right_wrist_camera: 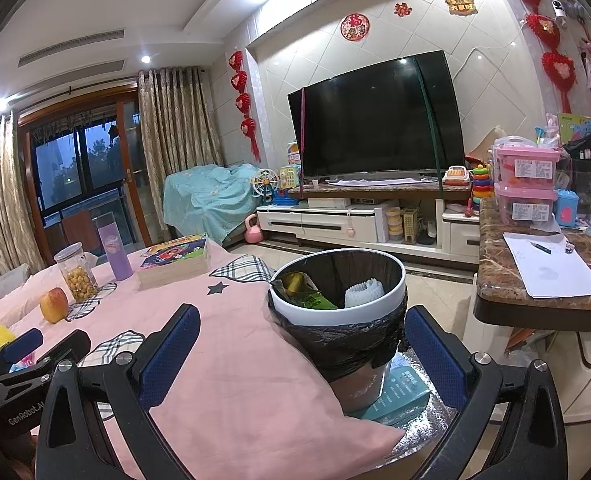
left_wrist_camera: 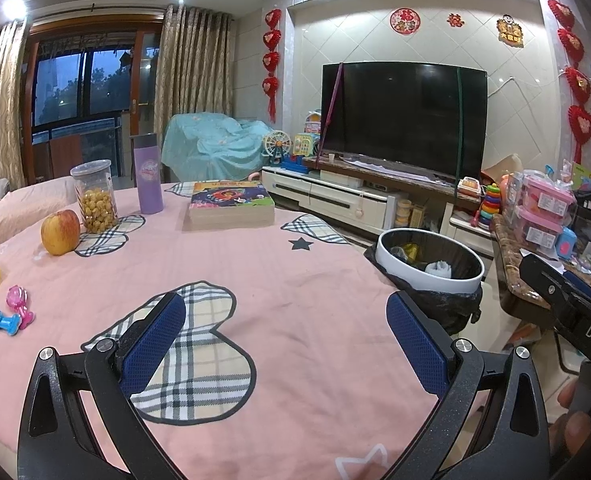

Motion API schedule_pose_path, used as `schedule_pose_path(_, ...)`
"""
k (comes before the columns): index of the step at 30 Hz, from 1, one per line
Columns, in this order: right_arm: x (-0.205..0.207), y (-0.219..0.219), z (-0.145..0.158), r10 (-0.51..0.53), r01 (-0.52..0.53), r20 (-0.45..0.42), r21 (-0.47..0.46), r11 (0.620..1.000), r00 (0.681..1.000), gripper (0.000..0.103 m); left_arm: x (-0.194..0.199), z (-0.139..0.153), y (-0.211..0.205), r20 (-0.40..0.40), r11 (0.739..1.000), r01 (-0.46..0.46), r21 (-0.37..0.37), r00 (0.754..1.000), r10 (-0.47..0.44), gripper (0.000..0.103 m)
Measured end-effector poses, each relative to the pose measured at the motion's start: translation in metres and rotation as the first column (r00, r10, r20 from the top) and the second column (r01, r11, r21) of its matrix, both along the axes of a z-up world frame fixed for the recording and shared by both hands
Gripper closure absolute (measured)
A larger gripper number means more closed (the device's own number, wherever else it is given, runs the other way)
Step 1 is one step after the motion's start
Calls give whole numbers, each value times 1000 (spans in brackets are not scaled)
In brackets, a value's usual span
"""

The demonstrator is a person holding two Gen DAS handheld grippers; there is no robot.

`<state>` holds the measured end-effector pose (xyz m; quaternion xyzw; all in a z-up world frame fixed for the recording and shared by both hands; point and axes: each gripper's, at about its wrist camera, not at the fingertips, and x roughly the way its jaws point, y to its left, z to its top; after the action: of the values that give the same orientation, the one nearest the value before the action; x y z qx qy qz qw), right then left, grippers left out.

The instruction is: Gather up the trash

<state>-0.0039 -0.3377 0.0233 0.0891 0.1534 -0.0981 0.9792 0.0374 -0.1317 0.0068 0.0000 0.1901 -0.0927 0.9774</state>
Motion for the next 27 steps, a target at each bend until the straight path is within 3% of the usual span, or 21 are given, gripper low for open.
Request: schedule_pose_path(27,4,13,3,13,-12,-5,32,999,1000,0,5,-7,3,-14,1000,7,5,1000,-7,0)
